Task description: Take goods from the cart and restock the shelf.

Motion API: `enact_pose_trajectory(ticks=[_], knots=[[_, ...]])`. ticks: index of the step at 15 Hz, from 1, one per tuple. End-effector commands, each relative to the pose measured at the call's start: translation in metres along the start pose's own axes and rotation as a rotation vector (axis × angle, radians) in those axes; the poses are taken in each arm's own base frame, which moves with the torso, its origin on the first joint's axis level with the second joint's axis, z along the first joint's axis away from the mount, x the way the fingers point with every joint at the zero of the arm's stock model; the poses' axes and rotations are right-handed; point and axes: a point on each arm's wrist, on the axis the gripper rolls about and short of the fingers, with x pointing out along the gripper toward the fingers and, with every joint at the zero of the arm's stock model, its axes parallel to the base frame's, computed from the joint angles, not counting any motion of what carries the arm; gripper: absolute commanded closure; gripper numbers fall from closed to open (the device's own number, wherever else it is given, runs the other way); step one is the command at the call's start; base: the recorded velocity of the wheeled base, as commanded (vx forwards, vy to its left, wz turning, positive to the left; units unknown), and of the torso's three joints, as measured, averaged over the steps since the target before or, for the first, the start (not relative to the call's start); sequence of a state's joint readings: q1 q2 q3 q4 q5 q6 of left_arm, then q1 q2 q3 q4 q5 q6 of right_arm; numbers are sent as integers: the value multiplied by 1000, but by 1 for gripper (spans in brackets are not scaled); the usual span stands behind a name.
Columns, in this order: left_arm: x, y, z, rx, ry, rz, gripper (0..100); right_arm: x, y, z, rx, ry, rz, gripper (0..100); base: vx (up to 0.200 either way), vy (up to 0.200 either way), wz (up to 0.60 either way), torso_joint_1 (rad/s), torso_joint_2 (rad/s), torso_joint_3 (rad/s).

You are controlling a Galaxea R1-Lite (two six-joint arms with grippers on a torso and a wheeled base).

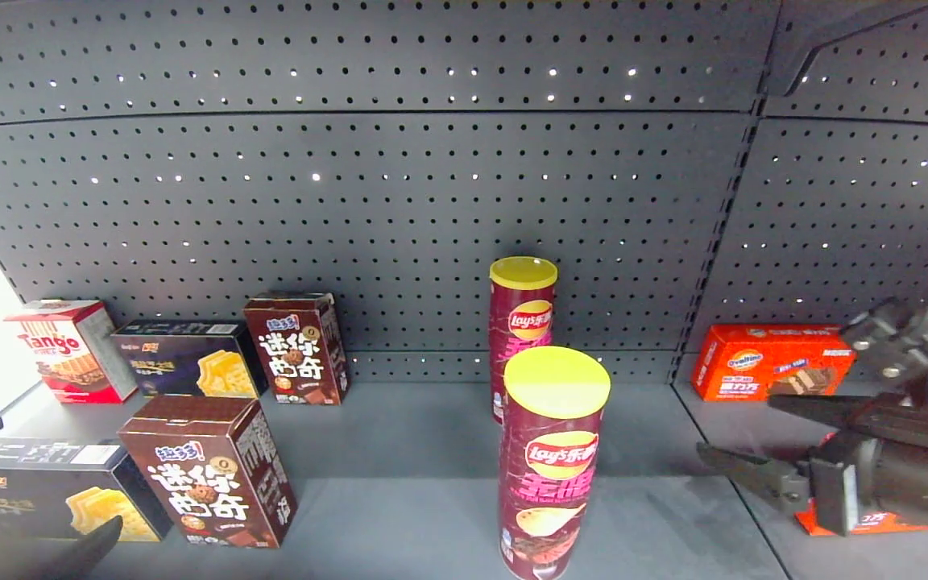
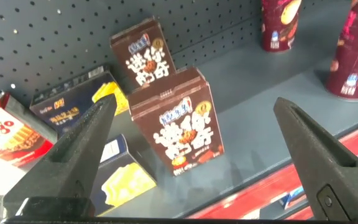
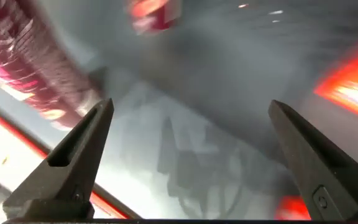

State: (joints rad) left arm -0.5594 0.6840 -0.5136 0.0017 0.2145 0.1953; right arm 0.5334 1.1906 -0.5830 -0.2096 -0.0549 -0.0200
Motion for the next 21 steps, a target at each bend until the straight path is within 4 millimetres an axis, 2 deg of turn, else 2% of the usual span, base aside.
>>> enact_pose_trajectory(ticks=[1, 2, 4, 6, 8, 10, 12, 14, 21], knots=[[-5, -2, -17, 11, 19, -1, 0, -82, -26, -39, 100, -198, -285, 0, 0, 0, 0, 0, 0, 0], [-6, -3, -23, 20, 27, -3, 0, -103, -27, -63, 129, -247, -411, 0, 0, 0, 0, 0, 0, 0], [-8, -3, -26, 28, 27, -3, 0, -116, -17, -99, 128, -288, -470, 0, 0, 0, 0, 0, 0, 0], [-8, -3, -25, 35, 21, -2, 0, -122, -9, -127, 123, -321, -515, 0, 0, 0, 0, 0, 0, 0], [-11, -3, -26, 33, 9, 1, 0, -124, -4, -144, 127, -344, -559, 0, 0, 0, 0, 0, 0, 0], [-19, -1, -29, 38, -15, 9, 0, -125, 6, -180, 128, -356, -577, 0, 0, 0, 0, 0, 0, 0], [-21, -2, -35, 40, -12, 9, 0, -127, 7, -182, 141, -362, -561, 0, 0, 0, 0, 0, 0, 0], [-21, -3, -39, 41, -8, 8, 0, -125, 9, -187, 108, -369, -431, 0, 0, 0, 0, 0, 0, 0], [-25, -3, -42, 38, -21, 17, 0, -126, 10, -188, 124, -386, -438, 0, 0, 0, 0, 0, 0, 0]])
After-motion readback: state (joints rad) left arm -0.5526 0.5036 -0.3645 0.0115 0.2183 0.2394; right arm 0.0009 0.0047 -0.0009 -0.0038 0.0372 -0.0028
